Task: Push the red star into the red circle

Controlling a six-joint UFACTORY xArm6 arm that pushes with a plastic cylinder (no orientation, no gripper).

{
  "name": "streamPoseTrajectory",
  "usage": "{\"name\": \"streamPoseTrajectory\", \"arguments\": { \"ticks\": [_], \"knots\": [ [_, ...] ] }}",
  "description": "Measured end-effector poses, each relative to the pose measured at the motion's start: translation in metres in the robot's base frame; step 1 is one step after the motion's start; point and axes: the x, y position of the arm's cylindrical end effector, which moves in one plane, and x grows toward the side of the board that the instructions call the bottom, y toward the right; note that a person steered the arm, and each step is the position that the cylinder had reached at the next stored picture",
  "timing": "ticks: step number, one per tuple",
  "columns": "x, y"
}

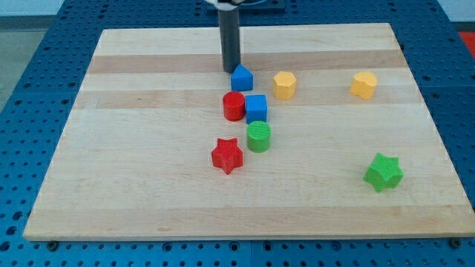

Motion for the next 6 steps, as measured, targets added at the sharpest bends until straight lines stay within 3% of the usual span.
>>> {"name": "streamPoseTrajectory", "arguments": {
  "ticks": [1,2,3,4,5,6],
  "knots": [
    [-0.012,-0.008],
    [0.054,-0.062],
    [0.149,-0.1],
    [0.242,-0.095],
    [0.254,-0.057],
    [0.223,-0.045]
  ]
}}
